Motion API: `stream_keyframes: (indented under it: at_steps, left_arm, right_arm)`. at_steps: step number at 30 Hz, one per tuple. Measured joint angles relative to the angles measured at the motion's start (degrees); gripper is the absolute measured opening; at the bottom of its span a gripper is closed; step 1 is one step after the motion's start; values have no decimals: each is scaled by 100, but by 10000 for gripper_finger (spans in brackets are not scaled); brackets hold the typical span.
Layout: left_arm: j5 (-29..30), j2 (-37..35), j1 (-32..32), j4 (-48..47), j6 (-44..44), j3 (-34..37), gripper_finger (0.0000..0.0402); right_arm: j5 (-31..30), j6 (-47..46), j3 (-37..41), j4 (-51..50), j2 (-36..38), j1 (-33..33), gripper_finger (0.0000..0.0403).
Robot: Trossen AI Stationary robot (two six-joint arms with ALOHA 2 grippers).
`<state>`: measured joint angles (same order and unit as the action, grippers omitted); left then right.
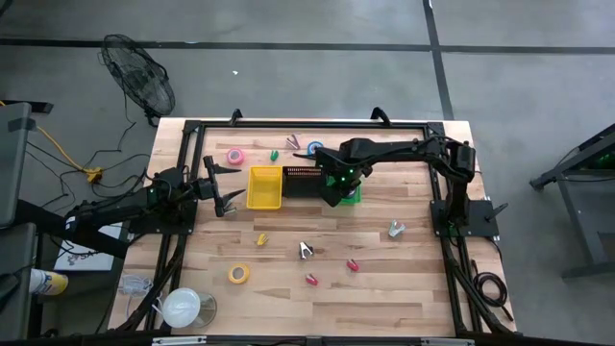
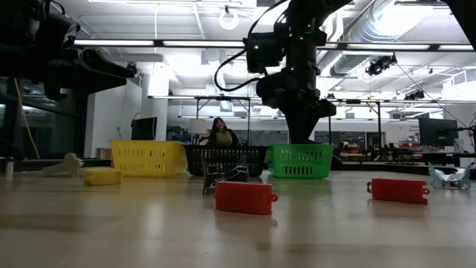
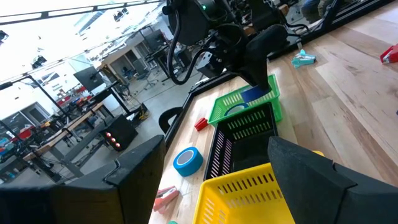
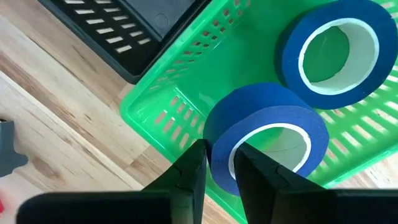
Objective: Pick and place Stapler, Stapler remover, tape
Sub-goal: Put the blue tape into the green bin
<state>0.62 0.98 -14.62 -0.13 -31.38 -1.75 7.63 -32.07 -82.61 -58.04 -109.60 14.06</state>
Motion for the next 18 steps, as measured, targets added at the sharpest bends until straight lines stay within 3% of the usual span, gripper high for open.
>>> stream_keyframes:
  at_steps: [18]
  left_arm:
    - [0, 1, -1, -1, 0, -1, 282]
  right_arm:
    - [301, 400, 2, -103, 0, -24, 72]
